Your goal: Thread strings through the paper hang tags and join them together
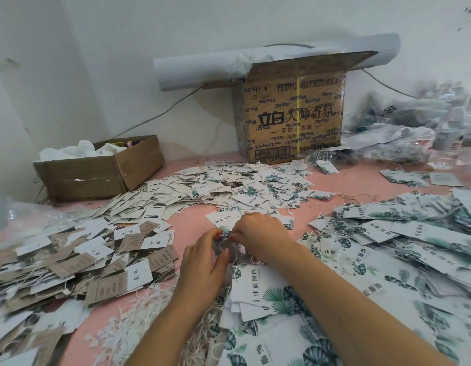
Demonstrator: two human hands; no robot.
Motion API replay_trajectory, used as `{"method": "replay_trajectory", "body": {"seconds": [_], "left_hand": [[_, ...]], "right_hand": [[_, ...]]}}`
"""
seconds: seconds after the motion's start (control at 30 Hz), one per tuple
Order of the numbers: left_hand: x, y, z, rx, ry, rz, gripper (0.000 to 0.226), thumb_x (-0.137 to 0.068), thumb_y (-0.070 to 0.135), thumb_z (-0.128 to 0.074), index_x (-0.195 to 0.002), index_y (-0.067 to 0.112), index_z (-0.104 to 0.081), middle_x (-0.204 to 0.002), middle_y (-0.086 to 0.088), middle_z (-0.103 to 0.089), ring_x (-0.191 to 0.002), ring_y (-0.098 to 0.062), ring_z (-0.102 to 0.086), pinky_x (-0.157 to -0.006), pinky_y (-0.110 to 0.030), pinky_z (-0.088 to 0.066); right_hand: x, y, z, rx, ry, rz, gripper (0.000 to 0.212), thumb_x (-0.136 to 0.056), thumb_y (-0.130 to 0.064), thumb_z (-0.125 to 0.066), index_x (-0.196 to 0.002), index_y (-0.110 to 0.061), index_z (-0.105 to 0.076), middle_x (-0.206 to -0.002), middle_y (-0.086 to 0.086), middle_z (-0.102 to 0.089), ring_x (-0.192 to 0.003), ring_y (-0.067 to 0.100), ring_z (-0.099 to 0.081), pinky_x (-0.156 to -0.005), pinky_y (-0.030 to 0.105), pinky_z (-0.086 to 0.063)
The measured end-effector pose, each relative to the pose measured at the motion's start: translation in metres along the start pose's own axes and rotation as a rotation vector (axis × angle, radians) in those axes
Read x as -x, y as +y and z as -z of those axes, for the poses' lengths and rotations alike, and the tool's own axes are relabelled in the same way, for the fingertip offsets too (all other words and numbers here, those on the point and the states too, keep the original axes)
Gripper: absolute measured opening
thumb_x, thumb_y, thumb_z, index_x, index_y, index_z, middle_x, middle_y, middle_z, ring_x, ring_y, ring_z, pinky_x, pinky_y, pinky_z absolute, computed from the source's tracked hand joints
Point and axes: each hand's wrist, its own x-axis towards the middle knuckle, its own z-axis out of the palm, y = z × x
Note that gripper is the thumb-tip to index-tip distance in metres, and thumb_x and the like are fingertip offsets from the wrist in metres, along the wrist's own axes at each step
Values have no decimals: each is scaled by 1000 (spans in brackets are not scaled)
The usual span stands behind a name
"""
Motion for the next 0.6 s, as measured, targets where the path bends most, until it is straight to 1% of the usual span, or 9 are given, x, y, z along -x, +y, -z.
{"method": "replay_trajectory", "body": {"seconds": [0.1,0.17,0.23,0.27,0.33,0.4,0.5,0.57,0.6], "left_hand": [[1,2,1,51,-10,5,40,-96,40,-39,-135,37,-34,-130,13,-48,-123,-12,-37,-95,-29,-33],[3,9,4,179,-20,33,40,-89,57,-27,-128,51,-32,-119,21,-50,-119,-3,-43,-93,-27,-39],[4,18,9,327,2,79,43,-78,69,-18,-118,65,-31,-105,35,-50,-100,16,-50,-80,-11,-40],[4,20,11,399,22,102,45,-75,71,-15,-117,67,-32,-106,33,-53,-94,18,-51,-77,-8,-38],[1,22,14,533,73,130,60,-71,74,-12,-121,58,-40,-121,15,-54,-103,3,-52,-76,-5,-40],[-1,23,17,609,137,185,67,-69,74,-14,-113,43,-54,-121,6,-59,-107,-9,-54,-75,-10,-41],[-4,23,22,771,274,309,43,-79,59,-39,-94,30,-66,-96,4,-70,-91,-11,-63,-72,-22,-46],[-6,20,25,827,346,376,21,-82,39,-57,-88,22,-68,-89,0,-71,-88,-18,-65,-77,-29,-51],[-6,17,26,823,374,395,9,-84,26,-63,-87,21,-68,-90,-1,-70,-89,-19,-65,-82,-33,-51]], "right_hand": [[2,-1,5,35,38,70,36,-98,-38,-40,-100,-13,-66,-97,3,-59,-88,23,-59,-68,32,-43],[6,-4,12,72,141,186,38,-99,-36,-35,-101,-12,-65,-90,0,-55,-76,20,-57,-62,31,-43],[11,-9,21,83,292,328,28,-96,-28,-47,-89,-10,-67,-76,-2,-51,-56,16,-49,-49,27,-41],[13,-12,25,70,356,382,20,-91,-22,-58,-81,-9,-68,-69,-1,-53,-49,15,-45,-42,25,-39],[15,-16,29,16,426,454,12,-82,-16,-67,-74,-8,-70,-63,1,-55,-43,16,-44,-37,24,-40],[16,-19,33,-34,378,490,15,-86,-16,-62,-81,-8,-73,-67,2,-57,-47,20,-49,-42,30,-45],[16,-21,39,-117,277,457,24,-92,-28,-53,-99,-15,-72,-80,-1,-60,-61,16,-53,-52,25,-41],[12,-16,40,-189,272,333,29,-95,-30,-47,-105,-13,-68,-87,-4,-58,-68,11,-52,-54,19,-40],[10,-9,39,-200,286,229,29,-96,-29,-44,-103,-12,-67,-87,-5,-56,-71,12,-54,-56,19,-43]]}}
